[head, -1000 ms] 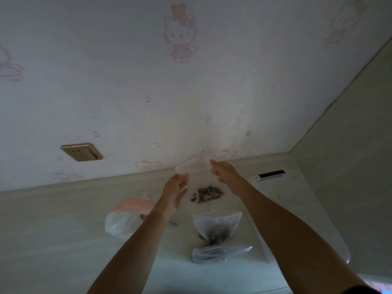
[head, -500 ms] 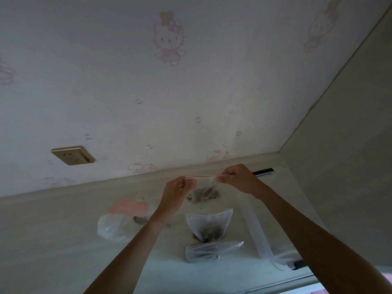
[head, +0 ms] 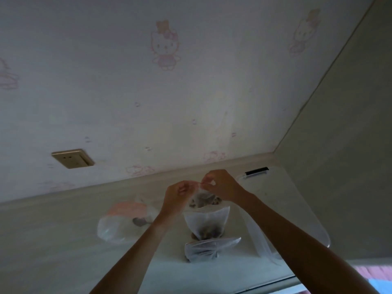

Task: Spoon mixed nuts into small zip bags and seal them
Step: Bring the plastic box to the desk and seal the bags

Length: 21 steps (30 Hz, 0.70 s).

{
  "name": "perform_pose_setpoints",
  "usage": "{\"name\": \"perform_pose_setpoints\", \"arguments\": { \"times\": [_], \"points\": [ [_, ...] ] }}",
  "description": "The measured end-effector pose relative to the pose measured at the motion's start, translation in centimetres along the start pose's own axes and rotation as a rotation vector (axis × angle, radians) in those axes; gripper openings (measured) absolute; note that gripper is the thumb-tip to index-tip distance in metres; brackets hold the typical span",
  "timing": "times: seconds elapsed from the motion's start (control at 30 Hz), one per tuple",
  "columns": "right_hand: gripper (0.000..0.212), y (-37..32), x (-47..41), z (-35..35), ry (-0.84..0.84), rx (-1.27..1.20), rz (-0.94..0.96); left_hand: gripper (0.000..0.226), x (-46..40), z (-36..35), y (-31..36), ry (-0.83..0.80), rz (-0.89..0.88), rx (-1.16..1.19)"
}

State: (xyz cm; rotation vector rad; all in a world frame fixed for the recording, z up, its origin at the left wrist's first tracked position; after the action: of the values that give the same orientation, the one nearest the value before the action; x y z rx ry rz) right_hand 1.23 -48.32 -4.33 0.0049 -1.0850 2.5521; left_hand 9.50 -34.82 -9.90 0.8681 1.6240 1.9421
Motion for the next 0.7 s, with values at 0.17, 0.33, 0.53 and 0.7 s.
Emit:
{"name": "perform_pose_setpoints", "arguments": {
  "times": [0.17,0.33,0.53,0.7],
  "points": [
    [0.016,0.6,-0.1,-0.1,0.000,0.012,-0.027,0.009,0.1,1.7,-0.6,0.059,0.023,0.025],
    [0.016,-0.1,-0.4,-0.3,-0.002,0.016,-0.012,0.010,-0.1,1.2,-0.3,0.033,0.017,0.064],
    [0.013,-0.7,-0.7,-0.3,0.009,-0.014,0.013,0.012,-0.4,0.7,0.0,0.028,0.013,0.043],
    [0.010,-1.1,-0.6,-0.2,0.031,-0.004,0.042,0.005,-0.6,0.9,0.0,0.060,0.018,-0.021]
  ]
}}
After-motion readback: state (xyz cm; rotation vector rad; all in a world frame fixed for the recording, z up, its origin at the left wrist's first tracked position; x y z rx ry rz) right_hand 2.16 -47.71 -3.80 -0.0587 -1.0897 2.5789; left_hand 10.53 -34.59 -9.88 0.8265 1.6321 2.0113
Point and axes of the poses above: each hand's wrist, its own x-axis away from the middle knuckle, its own z-axis out of the back of the hand, y = z × x, the point moved 10 cm from there along -x, towards the middle knuckle, and after that the axes turned 3 degrees about -y, right-handed, at the moved point
